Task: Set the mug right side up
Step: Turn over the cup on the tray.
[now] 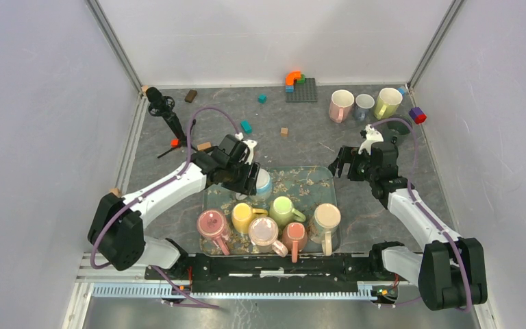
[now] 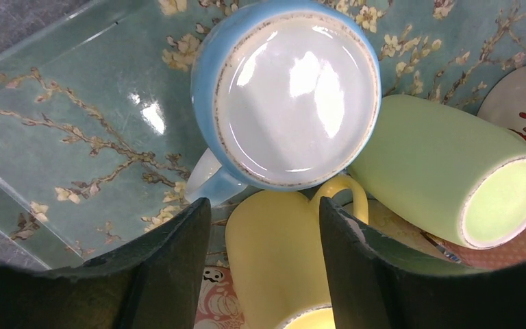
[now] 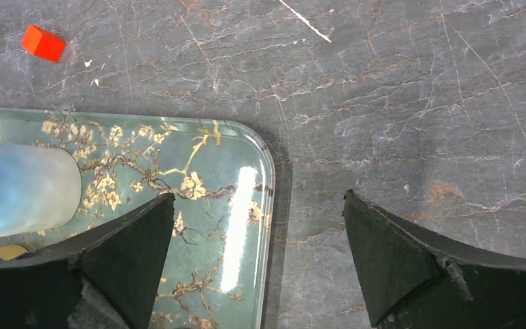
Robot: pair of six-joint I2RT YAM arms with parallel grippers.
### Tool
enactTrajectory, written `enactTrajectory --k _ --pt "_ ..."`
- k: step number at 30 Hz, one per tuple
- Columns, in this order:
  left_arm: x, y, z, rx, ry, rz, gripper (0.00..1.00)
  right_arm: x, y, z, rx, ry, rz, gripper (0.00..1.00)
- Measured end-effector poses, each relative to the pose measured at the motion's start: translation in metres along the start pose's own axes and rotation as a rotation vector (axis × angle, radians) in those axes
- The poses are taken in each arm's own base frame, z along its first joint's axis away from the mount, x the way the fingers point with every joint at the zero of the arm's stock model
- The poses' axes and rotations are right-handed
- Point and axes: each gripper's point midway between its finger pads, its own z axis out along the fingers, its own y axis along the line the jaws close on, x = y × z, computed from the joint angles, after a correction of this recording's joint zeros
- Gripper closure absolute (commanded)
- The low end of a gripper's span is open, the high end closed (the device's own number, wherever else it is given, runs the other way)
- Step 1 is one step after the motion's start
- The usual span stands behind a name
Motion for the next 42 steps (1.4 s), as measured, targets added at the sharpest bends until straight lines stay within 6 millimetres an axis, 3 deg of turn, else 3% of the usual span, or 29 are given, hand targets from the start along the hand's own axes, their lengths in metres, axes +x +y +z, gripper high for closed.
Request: enactTrajectory --k 9,25,34,42 --pt "-0.011 0.006 -0.006 -0.022 -0.025 0.114 0.32 0.006 -0.002 0.001 0.003 0.012 0.003 0.02" --pt "-0.006 -0.012 0.022 0.096 0.071 0.156 0.53 0.014 -0.004 0.001 0.007 0.027 0.004 0.02" --pt "-0.003 -0.025 0.034 0.058 0.088 0.203 0.58 0.014 -0.004 0.001 0.007 0.026 0.004 0.02" --pt "-0.006 -0.016 0.04 -0.02 0.072 0.198 0.58 0.014 -0.004 0.001 0.007 0.026 0.004 0.02"
